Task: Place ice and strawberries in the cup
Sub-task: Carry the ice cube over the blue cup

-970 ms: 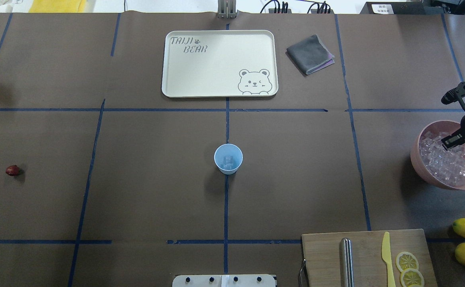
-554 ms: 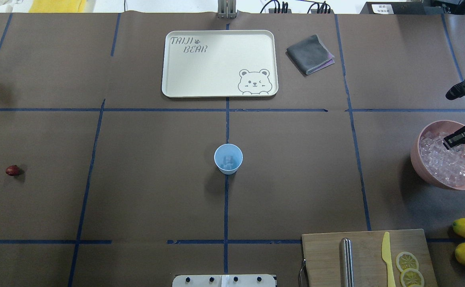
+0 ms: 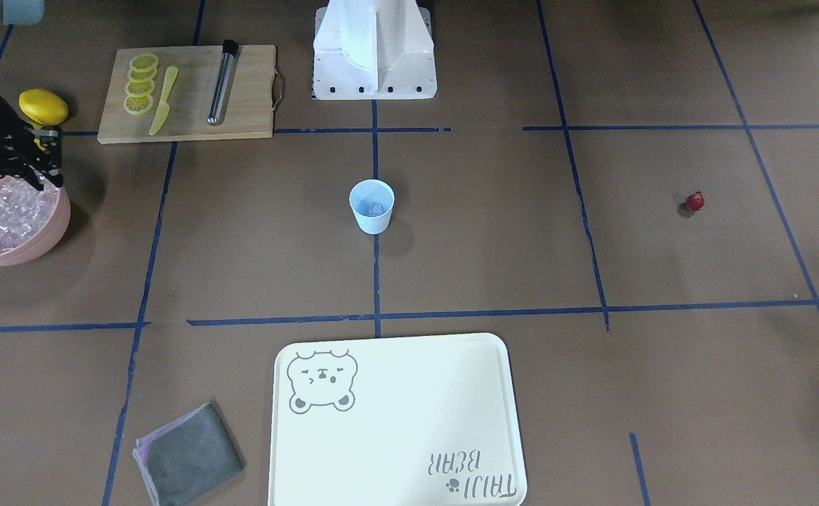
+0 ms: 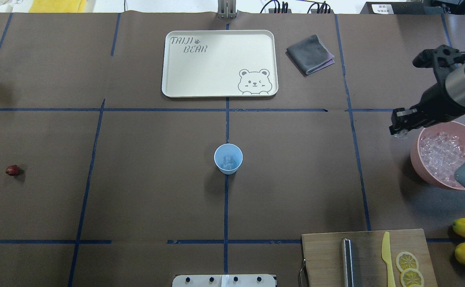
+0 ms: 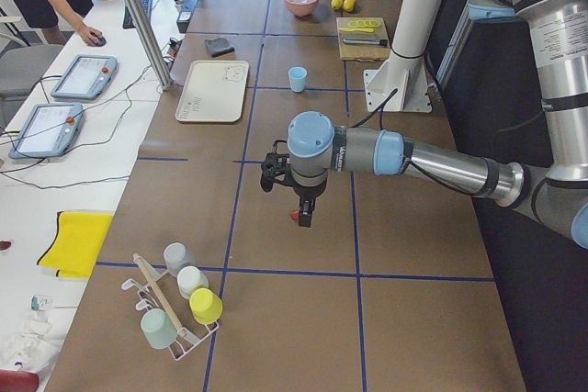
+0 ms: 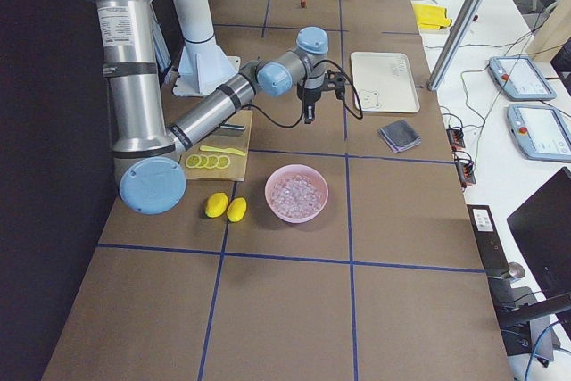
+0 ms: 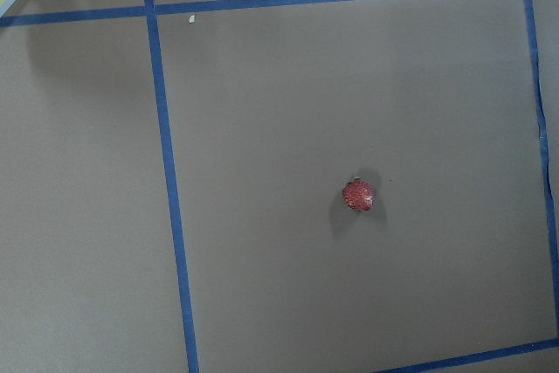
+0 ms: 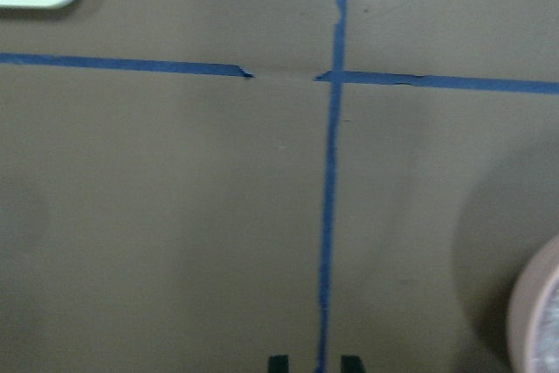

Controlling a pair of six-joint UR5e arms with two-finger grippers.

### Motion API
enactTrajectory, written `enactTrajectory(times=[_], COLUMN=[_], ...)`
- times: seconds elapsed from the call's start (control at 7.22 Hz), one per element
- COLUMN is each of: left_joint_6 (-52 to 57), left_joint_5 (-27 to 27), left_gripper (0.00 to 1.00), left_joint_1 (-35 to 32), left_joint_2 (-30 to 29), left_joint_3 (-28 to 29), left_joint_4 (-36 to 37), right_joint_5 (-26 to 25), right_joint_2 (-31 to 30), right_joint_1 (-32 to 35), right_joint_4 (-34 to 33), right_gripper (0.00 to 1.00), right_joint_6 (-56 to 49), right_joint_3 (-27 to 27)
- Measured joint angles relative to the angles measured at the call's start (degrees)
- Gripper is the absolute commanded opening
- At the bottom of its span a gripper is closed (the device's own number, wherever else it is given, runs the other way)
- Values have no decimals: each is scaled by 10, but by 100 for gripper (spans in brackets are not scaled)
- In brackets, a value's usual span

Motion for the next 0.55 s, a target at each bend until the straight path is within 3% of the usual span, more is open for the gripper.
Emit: enactTrajectory(times=[0.14, 0.55], left_joint_6=[0, 0], left_joint_5=[0, 0], left_gripper=[100, 100], left_joint_1=[0, 0], left_joint_2=[0, 0], left_joint_3=[0, 0], left_joint_4=[0, 0], right_joint_5=[-11, -106], right_joint_2=[52, 172], right_joint_1=[-42, -150], right_joint_4=[-1, 5], right_gripper=[0, 0], right_joint_6=[121, 442], right_joint_3=[-2, -44])
